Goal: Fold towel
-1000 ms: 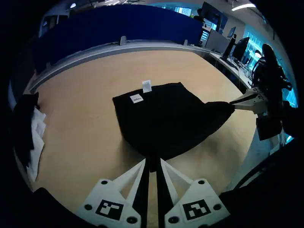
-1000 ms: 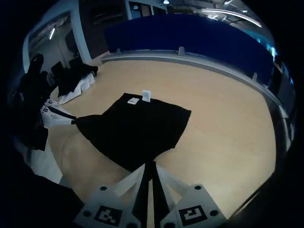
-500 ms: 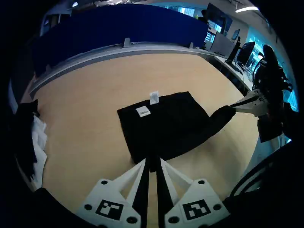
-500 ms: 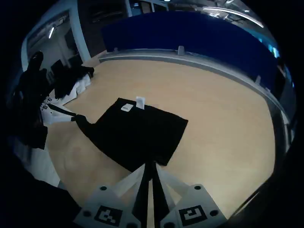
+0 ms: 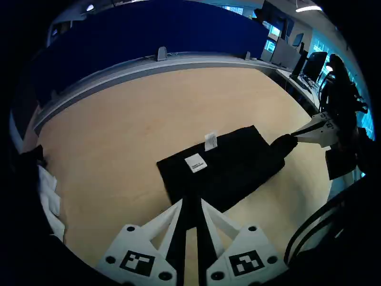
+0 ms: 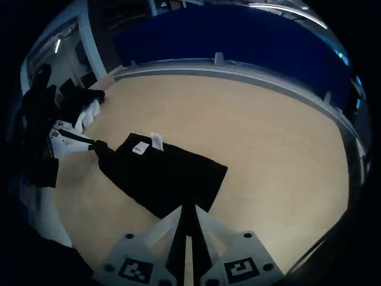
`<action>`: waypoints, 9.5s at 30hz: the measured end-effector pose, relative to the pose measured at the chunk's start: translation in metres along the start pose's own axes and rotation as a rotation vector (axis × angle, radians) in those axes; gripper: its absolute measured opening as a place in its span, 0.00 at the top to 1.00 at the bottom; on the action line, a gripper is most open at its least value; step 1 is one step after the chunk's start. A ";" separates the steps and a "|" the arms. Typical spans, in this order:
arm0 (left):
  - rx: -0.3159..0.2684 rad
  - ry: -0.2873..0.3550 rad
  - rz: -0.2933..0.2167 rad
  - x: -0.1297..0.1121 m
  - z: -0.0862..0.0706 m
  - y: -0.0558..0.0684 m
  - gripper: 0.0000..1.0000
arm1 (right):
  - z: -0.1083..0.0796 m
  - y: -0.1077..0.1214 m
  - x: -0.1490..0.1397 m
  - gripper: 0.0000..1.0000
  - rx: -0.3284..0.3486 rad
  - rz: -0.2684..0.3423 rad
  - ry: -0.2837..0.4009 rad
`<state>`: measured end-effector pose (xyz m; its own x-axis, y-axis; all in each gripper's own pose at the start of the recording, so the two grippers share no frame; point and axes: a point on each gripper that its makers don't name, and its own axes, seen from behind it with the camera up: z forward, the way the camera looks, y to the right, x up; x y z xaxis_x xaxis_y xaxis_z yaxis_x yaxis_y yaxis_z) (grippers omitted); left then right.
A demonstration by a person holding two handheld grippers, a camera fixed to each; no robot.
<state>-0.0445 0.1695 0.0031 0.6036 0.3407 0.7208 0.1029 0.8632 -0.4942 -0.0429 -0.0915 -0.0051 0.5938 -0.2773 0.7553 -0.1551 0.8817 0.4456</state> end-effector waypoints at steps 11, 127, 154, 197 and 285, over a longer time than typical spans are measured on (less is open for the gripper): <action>0.001 -0.033 0.015 -0.004 0.025 -0.005 0.88 | 0.018 0.010 0.000 0.95 -0.008 0.019 -0.018; 0.184 -0.025 -0.142 -0.079 -0.021 -0.061 0.12 | 0.033 0.017 -0.051 0.01 -0.076 -0.080 -0.039; 0.253 -0.066 -0.282 -0.159 -0.084 -0.042 0.12 | 0.043 -0.001 -0.085 0.55 0.033 -0.243 -0.158; 0.219 -0.073 -0.294 -0.165 -0.079 -0.020 0.12 | 0.028 -0.002 -0.055 0.91 0.012 -0.242 -0.060; 0.269 0.054 -0.495 -0.183 -0.127 -0.034 0.12 | 0.137 -0.235 0.027 0.21 0.314 -0.547 0.030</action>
<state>-0.0581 0.0304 -0.1741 0.5753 -0.1423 0.8054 0.1831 0.9822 0.0427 -0.0988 -0.3588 -0.0233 0.6737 -0.6416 0.3667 -0.0447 0.4599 0.8868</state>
